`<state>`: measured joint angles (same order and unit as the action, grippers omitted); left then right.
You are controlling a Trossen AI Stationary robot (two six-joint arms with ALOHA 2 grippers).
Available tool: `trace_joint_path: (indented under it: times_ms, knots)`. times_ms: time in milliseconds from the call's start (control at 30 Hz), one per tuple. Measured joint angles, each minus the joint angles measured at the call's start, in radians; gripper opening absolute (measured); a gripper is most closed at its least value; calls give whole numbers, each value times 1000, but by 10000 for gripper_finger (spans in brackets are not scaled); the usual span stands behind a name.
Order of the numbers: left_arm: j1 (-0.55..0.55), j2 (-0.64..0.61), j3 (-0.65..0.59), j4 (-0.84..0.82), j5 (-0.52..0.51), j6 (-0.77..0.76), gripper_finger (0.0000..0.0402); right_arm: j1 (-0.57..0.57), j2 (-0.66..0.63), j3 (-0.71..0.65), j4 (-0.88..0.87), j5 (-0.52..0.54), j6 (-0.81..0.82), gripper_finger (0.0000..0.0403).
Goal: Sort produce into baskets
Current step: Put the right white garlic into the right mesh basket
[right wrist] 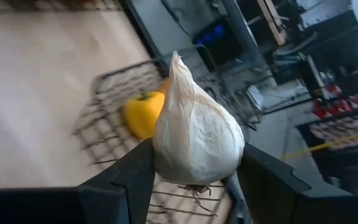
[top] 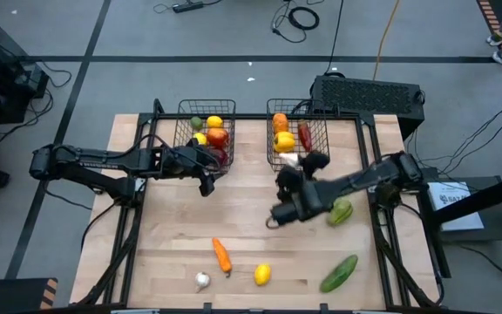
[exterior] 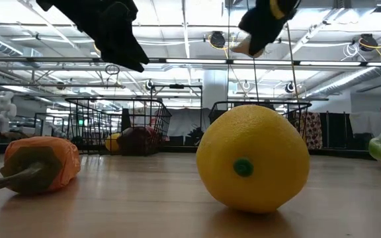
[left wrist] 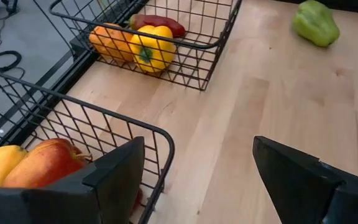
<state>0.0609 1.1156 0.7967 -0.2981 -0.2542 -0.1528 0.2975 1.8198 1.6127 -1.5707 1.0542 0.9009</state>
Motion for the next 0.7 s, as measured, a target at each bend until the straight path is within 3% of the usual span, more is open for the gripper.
trace_joint_path:
  times_ms: [467, 700]
  knots:
    - [-52, 0, 0, -31, 12, -45, 306, -396, -34, 0, 43, 12, -432, 196]
    - [-63, 0, 0, -65, 15, -52, 306, -599, -34, 0, 288, -187, -743, 196]
